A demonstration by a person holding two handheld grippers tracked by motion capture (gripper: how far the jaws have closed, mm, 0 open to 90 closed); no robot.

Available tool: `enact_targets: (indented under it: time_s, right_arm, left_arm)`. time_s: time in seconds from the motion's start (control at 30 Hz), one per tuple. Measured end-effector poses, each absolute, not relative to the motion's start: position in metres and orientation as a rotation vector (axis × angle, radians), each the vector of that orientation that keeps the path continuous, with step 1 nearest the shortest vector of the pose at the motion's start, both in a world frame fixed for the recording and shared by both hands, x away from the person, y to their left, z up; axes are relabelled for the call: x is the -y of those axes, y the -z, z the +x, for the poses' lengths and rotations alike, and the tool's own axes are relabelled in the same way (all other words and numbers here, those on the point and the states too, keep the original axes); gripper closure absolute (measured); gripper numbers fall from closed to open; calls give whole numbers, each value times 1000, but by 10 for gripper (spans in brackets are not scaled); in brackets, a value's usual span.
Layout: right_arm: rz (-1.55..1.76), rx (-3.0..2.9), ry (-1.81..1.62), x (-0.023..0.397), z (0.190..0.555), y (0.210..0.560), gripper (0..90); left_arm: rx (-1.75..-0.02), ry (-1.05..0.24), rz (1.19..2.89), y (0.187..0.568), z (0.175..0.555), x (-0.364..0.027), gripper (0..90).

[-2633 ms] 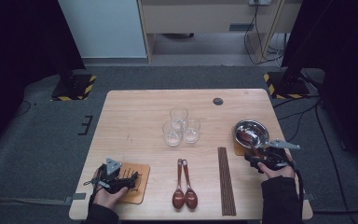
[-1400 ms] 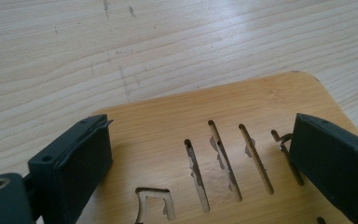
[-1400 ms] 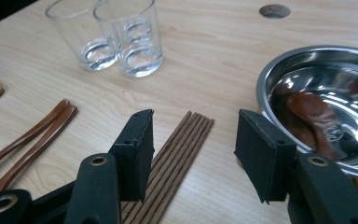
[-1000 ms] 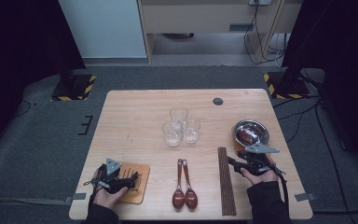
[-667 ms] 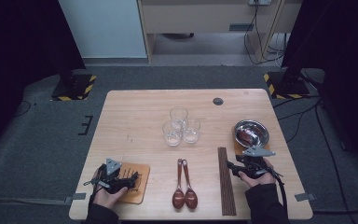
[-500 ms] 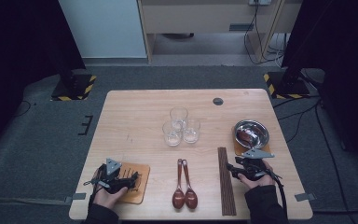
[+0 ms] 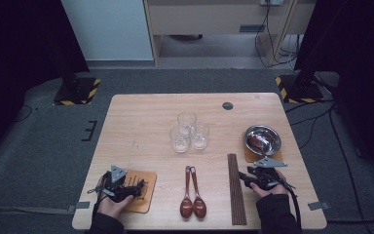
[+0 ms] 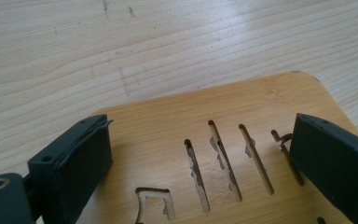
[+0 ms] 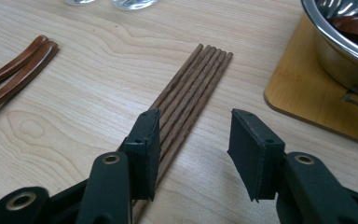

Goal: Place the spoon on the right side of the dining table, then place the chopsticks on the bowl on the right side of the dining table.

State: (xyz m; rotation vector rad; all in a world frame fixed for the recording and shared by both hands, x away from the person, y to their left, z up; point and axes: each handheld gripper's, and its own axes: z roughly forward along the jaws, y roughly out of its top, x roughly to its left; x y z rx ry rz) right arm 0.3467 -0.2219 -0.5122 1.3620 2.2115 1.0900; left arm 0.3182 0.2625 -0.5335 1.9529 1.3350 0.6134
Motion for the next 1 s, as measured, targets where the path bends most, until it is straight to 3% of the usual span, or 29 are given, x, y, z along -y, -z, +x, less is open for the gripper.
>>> enact_targets:
  time_s: [1.0]
  right_arm:
    - [1343, -2290, -1028, 218, 347, 521, 620]
  left_arm:
    - [-1335, -614, 1953, 533, 318, -262, 45]
